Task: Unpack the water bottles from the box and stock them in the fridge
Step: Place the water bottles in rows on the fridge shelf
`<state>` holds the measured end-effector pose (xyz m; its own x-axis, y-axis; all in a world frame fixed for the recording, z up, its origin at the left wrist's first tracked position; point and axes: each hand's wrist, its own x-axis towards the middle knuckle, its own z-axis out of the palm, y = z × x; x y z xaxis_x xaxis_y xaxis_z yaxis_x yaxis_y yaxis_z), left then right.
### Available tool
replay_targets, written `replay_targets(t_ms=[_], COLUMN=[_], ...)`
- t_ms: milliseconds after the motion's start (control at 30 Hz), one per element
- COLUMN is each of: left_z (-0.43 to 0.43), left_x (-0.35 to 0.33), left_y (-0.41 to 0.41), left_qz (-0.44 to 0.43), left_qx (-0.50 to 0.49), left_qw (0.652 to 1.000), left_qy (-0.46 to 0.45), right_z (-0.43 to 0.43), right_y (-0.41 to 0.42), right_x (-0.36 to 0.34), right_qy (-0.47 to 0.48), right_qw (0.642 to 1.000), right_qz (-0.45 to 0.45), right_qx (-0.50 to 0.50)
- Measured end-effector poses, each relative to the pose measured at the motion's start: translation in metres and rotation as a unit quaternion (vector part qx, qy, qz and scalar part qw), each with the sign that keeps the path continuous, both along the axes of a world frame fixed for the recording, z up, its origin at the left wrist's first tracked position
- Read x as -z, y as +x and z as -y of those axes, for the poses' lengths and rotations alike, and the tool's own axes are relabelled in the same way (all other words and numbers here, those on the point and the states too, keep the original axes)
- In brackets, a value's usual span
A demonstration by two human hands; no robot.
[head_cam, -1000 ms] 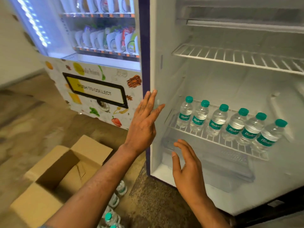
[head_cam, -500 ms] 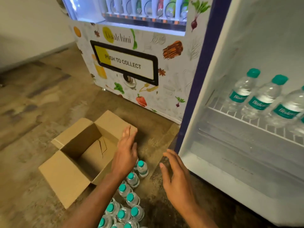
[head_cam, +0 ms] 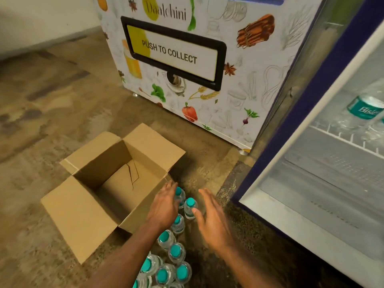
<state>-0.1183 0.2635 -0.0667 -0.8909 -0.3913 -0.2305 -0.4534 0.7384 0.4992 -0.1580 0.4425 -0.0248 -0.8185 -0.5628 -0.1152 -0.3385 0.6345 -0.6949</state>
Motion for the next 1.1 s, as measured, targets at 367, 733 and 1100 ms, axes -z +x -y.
replay_targets(t_ms=[367,733,1100], left_z=[0.008,0.003,-0.013], left_x=[0.029,0.047,0.025], left_y=[-0.016,-0.036,-0.025], left_qz=[0.025,0.022,-0.016], left_qx=[0.016,0.004,0.024], left_qw=[0.999,0.997,0.997], left_qy=[-0.040,-0.078,-0.073], right_z=[0.037,0.054,0.021], right_y=[-0.018,-0.024,-0.025], right_x=[0.065,0.090,0.059], right_qy=[0.065,0.062,-0.036], right_qw=[0.995,0.985,0.973], right_qz=[0.080,0.147,0.180], right_qx=[-0.012,0.067,0.140])
